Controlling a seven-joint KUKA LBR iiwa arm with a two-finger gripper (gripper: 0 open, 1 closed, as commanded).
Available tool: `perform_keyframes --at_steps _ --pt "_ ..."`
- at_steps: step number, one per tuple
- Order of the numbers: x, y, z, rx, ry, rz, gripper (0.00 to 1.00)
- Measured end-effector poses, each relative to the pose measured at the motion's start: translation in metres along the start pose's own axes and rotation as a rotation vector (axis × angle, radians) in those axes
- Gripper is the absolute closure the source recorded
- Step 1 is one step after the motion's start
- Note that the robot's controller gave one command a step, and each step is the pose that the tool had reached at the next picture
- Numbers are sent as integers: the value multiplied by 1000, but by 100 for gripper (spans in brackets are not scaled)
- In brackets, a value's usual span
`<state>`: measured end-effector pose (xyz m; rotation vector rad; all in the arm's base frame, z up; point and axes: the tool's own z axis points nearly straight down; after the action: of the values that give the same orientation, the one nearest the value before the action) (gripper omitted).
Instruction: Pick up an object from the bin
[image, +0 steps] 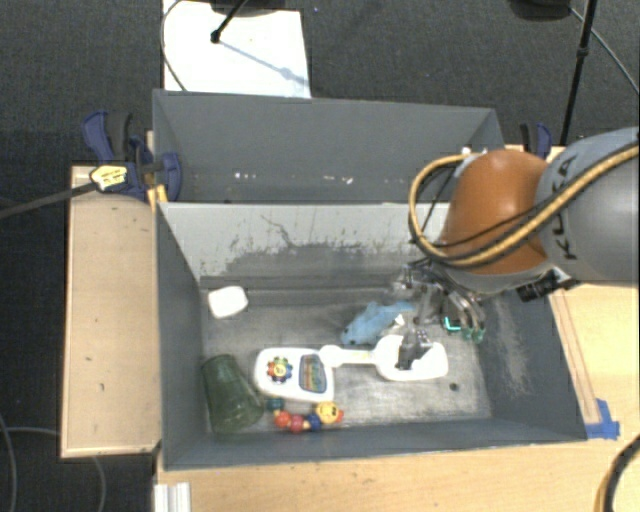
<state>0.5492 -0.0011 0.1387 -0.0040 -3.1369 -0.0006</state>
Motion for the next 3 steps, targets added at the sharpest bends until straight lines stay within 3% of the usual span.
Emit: perform_keyframes --at_steps 1,2,3 --pt "-2 0 -4 0 -8 0 0" --pt "41 16 11 0 -7 35 0" --pt "67 21 31 -1 -9 119 0"
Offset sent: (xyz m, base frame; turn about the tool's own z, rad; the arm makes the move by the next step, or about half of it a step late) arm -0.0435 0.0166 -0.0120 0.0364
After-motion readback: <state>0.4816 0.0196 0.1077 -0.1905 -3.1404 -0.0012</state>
